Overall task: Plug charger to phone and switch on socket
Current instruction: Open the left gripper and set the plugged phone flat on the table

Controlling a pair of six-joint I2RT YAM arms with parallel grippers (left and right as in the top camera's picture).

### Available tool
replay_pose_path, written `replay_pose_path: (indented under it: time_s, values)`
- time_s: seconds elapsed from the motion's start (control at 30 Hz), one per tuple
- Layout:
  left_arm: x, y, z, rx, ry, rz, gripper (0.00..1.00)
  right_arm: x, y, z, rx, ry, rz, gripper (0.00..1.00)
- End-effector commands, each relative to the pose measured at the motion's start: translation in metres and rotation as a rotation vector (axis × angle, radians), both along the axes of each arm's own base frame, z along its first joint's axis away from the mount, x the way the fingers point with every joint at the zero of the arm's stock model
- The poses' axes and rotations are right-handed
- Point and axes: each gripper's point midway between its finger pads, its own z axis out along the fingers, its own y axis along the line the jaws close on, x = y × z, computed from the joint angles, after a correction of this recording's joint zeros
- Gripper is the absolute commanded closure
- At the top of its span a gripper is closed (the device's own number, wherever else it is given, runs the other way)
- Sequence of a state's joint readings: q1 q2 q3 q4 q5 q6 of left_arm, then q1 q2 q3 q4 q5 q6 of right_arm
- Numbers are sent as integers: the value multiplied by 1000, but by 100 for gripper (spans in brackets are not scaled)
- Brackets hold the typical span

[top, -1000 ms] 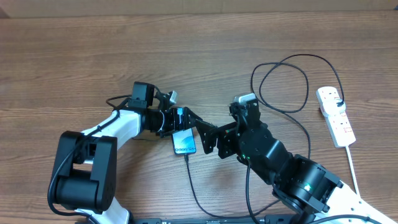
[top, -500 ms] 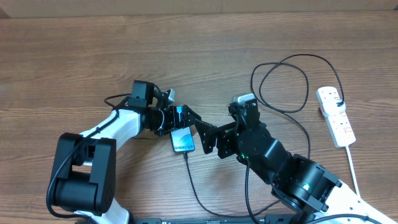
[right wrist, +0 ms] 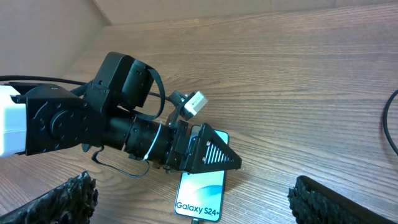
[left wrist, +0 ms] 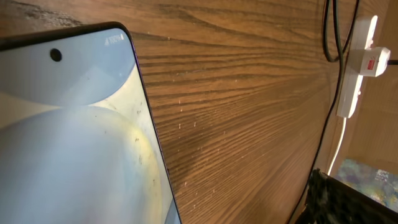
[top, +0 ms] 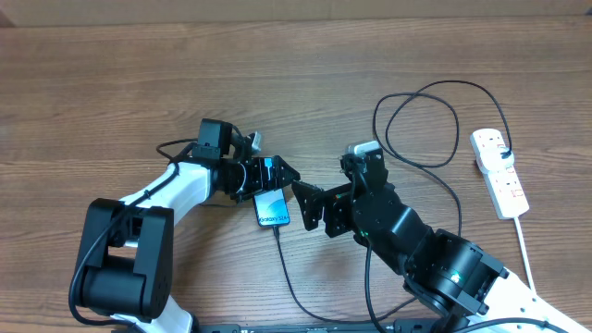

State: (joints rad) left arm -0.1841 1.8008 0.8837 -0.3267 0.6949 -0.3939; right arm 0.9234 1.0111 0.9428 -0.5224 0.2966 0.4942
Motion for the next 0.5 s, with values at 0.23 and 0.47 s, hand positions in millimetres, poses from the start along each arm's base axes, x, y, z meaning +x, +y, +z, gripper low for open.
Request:
replay_pose_path:
  time_s: [0.23,0.47]
  values:
    - [-4,80,-76,479,5,28,0,3,-1,13,21,-20,-21,0]
    - [10,69,-60,442,-69,-89,0,3,-1,13,22,-21,-21,0]
